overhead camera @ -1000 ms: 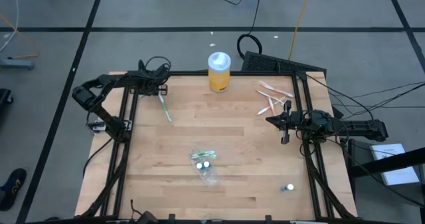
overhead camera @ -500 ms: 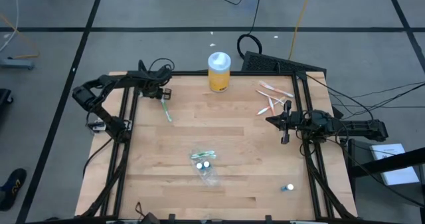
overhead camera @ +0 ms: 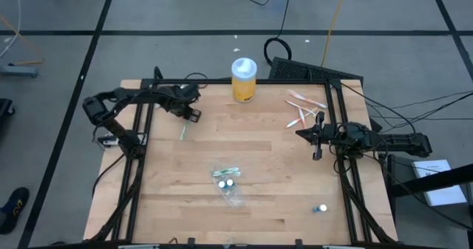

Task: Pick & Place toothbrushing station
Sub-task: Put the green toothbrush into the transparent organizer

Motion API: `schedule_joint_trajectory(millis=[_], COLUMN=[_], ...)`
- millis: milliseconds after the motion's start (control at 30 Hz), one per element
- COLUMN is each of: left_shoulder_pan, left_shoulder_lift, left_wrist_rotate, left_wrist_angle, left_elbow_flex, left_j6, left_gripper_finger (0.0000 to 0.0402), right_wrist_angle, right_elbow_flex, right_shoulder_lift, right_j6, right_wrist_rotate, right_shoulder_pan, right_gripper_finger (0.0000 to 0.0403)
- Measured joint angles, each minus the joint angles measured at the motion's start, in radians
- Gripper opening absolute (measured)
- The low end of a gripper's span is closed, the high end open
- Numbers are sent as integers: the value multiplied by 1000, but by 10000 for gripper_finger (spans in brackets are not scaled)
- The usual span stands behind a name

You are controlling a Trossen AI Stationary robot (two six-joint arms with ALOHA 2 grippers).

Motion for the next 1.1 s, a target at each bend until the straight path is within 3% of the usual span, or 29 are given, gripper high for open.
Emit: schedule_joint_trajectory(millis=[133, 400, 633, 767, 1000, 1100], left_shoulder_pan=[-60, -196, -266, -313, -515, -599], left_shoulder_lift=[0, 0, -51, -120, -167, -167], left_wrist_rotate=[81, 374, 365, 215, -326, -486], left_wrist_angle=[46, 156, 143, 99, 65, 78], left_elbow_flex=[0, 0, 0, 0, -25, -29], left_j6=[60, 232, 115, -113, -620, -803], left_gripper_finger=[127, 127, 127, 127, 127, 127], right_wrist_angle=[0, 0, 0, 0, 0, 0], right_elbow_flex=[0, 0, 0, 0, 0, 0], right_shoulder_lift=[0, 0, 0, 0, 0, 0], right_j6=[0, 0, 0, 0, 0, 0], right_wrist_rotate=[0, 0, 0, 0, 0, 0], right_shoulder_pan=[0, 0, 0, 0, 0, 0], right_gripper_finger=[4, 4, 4, 4, 4, 4])
